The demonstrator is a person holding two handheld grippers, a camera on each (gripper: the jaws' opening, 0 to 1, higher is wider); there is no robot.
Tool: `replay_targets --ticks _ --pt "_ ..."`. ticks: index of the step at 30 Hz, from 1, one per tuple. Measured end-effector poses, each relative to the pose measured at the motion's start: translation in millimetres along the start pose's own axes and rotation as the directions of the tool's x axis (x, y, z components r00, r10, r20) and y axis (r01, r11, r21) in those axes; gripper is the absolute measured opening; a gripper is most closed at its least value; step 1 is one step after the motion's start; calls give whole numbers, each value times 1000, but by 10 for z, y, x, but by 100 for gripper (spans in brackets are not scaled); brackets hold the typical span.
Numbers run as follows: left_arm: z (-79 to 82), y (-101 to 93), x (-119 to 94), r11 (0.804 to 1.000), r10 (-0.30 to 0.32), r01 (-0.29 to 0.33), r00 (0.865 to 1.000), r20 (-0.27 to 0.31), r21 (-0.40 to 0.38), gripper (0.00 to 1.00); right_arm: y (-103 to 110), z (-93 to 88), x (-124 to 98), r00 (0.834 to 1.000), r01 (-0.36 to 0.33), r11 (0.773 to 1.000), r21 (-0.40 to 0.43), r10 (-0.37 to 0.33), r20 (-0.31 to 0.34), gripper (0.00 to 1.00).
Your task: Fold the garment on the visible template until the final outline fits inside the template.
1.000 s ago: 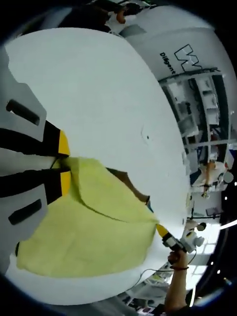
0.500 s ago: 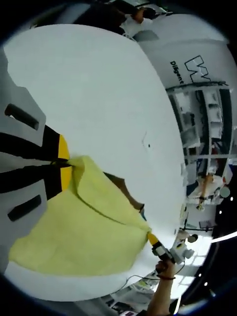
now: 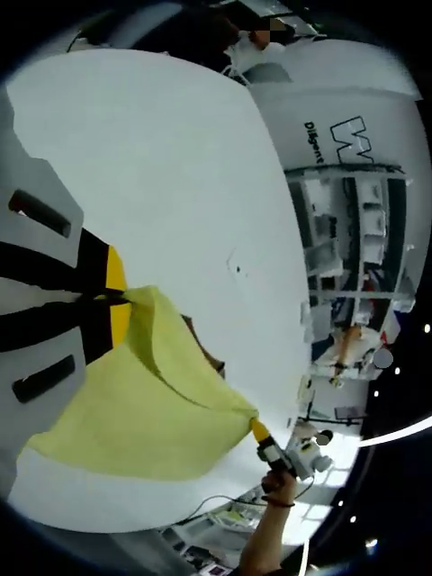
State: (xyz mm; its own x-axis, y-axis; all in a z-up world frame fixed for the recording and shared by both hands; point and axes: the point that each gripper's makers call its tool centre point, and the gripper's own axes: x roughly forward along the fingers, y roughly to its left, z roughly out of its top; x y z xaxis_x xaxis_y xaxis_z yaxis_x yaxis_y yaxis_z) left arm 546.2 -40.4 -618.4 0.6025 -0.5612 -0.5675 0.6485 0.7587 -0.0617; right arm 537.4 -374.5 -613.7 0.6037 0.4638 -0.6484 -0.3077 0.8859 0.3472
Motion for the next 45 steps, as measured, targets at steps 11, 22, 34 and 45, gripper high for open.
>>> replay_targets --ticks 11,22,34,45 --pt "-40 213 81 983 60 -56 998 15 -173 1 -61 189 282 998 43 998 46 -45 49 0" --pt "-356 297 331 978 126 -142 986 -112 -154 1 -273 -21 591 992 129 992 7 -129 -13 0" --pt "-367 363 309 961 201 -221 971 -128 -165 4 -382 -33 608 984 176 983 44 -177 23 2" --pt "-97 125 60 977 161 -164 986 -34 -138 36 -215 74 322 985 113 986 119 -127 120 31"
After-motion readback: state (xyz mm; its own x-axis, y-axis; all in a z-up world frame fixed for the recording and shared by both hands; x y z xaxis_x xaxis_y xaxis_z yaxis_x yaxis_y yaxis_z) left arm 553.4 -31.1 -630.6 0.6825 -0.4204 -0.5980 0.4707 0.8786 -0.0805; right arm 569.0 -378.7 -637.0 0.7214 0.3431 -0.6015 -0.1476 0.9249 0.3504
